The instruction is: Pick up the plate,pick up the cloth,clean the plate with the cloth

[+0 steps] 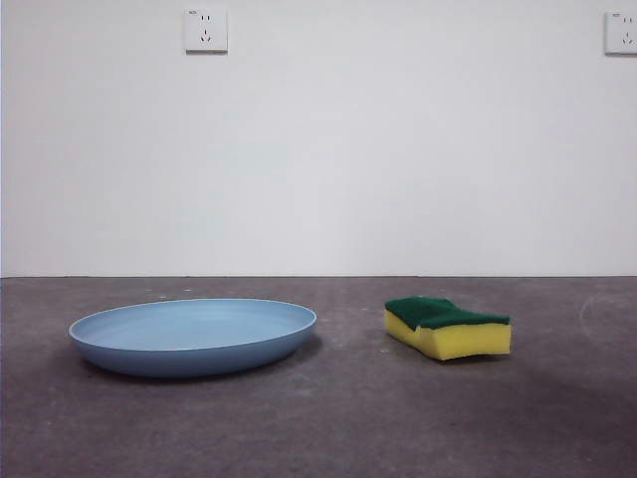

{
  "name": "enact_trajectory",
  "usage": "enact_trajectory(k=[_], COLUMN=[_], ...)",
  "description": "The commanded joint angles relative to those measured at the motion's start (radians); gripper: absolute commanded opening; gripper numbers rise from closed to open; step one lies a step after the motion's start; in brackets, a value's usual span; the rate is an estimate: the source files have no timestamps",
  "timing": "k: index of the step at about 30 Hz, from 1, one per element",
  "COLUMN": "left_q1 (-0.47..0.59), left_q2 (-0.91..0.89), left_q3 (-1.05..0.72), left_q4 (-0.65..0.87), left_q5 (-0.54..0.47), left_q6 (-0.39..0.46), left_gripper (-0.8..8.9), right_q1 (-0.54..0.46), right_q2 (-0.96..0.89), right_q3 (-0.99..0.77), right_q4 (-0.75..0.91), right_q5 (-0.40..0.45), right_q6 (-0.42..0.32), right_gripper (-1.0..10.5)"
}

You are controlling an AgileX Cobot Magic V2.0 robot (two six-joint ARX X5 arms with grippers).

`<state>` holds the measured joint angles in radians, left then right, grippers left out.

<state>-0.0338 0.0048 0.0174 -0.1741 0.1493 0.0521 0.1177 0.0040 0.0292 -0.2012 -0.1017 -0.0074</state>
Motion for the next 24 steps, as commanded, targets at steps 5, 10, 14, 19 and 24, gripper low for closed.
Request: enact_trajectory(k=[5,10,14,19,24], left_q1=[0.003,0.003,0.003,0.003,0.003], left_q2=[-0.001,-0.001,-0.001,-0.001,-0.001], left_q3=[-0.014,-0.014,-0.014,-0.013,0.019], left_q4=[0.001,0.013,0.038,0.039,0.025], left_q5=[0.003,0.009,0.015,0.01,0.011], left_q6=[-0.003,-0.003,-0.024,-0.137,-0.27], left_gripper=[-0.03,-0.04,-0.04,-0.06,-0.06], right_q1=[0.002,0.002,0.002,0.002,0.002], right_q2=[-0.003,-0.003,-0.003,-0.002,0.035], right_q3=[-0.013,-0.013,-0.013,-0.012,0.026], right_q4=[0.0,0.0,0.0,0.0,-0.014], right_q5=[-0.003,-0.004,-0.004,-0.005,-0.005], right_q6=[0.018,0.075,0.165,0.282,0.379], right_gripper=[0.0,0.0,0.0,0.0,-0.1])
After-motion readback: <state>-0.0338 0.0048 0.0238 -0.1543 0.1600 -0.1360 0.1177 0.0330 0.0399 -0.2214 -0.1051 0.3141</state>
